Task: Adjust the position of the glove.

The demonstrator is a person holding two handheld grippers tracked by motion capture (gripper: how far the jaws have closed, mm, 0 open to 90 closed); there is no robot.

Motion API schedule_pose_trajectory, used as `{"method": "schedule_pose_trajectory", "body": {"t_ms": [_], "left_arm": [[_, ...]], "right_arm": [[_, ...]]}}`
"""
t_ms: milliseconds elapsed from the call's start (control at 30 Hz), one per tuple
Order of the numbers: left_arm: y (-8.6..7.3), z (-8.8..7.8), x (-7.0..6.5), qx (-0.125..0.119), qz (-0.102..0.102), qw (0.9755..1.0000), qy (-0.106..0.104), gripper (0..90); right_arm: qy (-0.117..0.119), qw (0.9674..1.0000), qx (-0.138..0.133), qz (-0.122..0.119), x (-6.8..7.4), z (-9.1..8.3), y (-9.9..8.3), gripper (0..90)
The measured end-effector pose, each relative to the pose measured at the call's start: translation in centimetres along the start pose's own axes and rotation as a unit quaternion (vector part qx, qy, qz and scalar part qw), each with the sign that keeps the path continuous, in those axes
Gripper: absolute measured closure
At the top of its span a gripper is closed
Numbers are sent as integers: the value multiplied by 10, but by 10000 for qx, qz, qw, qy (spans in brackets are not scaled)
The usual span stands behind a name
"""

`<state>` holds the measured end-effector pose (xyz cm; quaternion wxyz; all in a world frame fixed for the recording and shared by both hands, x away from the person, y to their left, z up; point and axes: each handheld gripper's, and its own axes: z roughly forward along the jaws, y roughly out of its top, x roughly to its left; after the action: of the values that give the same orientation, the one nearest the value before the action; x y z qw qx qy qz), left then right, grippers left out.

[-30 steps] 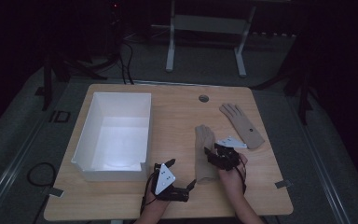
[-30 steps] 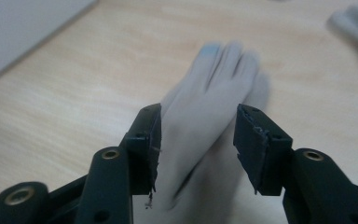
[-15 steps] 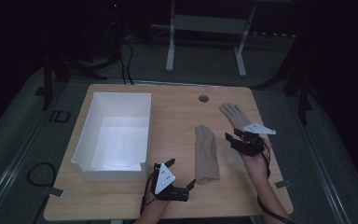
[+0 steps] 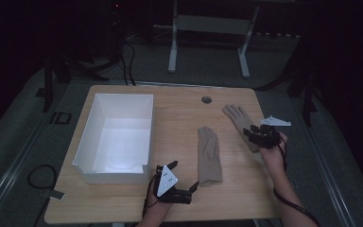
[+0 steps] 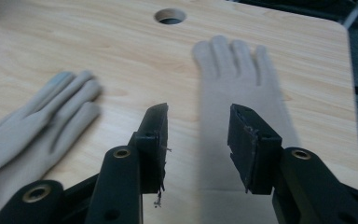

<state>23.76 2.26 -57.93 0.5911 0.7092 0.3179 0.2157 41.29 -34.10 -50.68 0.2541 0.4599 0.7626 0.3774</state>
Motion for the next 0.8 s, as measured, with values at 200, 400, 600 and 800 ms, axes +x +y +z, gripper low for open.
{"method": "schedule_pose_trajectory", "body": {"t_ms": [200, 400, 600, 800], "left_arm": [[0, 0, 0, 0, -12, 10000, 4, 1], [0, 0, 0, -7, -27, 10000, 13, 1], [0, 0, 0, -9, -27, 10000, 16, 1], [0, 0, 0, -4, -39, 10000, 39, 1]], "right_arm": [[33, 9997, 235, 42, -18, 11, 9, 593], [-38, 9993, 341, 120, -29, 24, 16, 583], [-90, 9985, 512, 149, -36, 41, 16, 550], [-77, 9989, 438, 174, -41, 55, 14, 530]]}}
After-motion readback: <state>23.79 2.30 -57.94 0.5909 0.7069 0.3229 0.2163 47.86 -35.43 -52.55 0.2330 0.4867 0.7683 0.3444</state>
